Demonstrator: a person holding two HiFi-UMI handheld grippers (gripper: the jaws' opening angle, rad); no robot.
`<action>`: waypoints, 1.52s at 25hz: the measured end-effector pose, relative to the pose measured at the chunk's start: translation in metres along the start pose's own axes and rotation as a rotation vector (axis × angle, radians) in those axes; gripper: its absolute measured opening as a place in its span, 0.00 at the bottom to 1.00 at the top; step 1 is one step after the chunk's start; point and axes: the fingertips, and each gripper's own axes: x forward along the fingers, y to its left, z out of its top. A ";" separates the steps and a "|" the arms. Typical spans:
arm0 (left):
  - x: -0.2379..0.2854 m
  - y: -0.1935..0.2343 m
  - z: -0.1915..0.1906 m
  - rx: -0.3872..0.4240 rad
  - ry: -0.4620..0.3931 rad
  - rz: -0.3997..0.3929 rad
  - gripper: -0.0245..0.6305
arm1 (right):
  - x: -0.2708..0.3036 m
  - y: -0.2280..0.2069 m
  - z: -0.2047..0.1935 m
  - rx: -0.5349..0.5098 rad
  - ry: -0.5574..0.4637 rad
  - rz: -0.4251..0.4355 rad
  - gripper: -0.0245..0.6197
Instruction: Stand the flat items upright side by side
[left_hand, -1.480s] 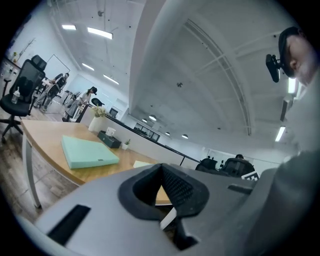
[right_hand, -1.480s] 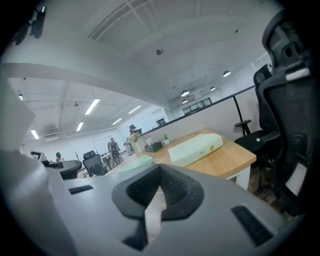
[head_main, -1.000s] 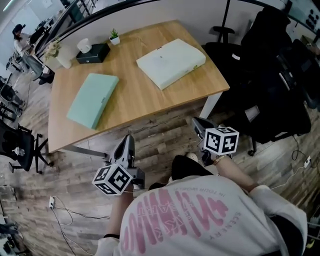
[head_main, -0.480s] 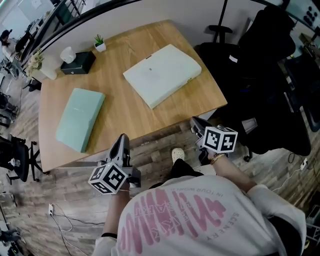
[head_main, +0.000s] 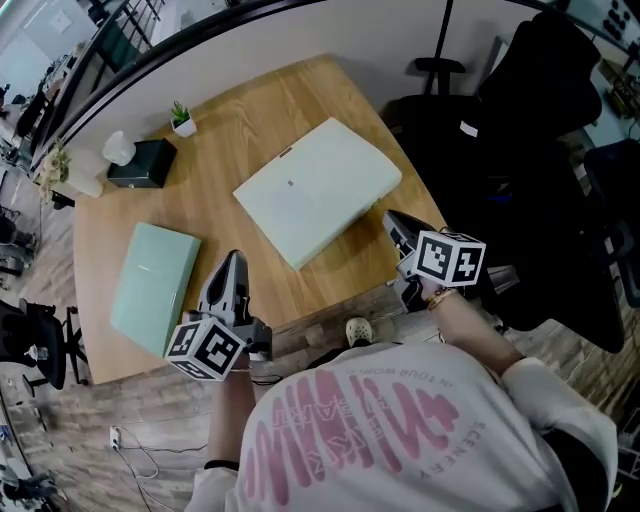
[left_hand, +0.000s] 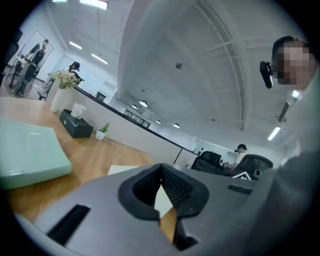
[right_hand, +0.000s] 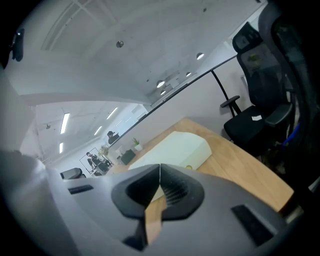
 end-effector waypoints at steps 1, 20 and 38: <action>0.009 0.002 0.003 0.029 0.011 0.007 0.04 | 0.003 -0.004 0.004 0.018 0.000 -0.003 0.04; 0.178 0.039 0.015 0.295 0.421 -0.178 0.49 | 0.065 -0.035 -0.025 0.259 0.141 0.005 0.71; 0.309 0.070 -0.097 0.395 0.954 -0.366 0.76 | 0.119 -0.050 -0.020 0.350 0.262 -0.147 0.80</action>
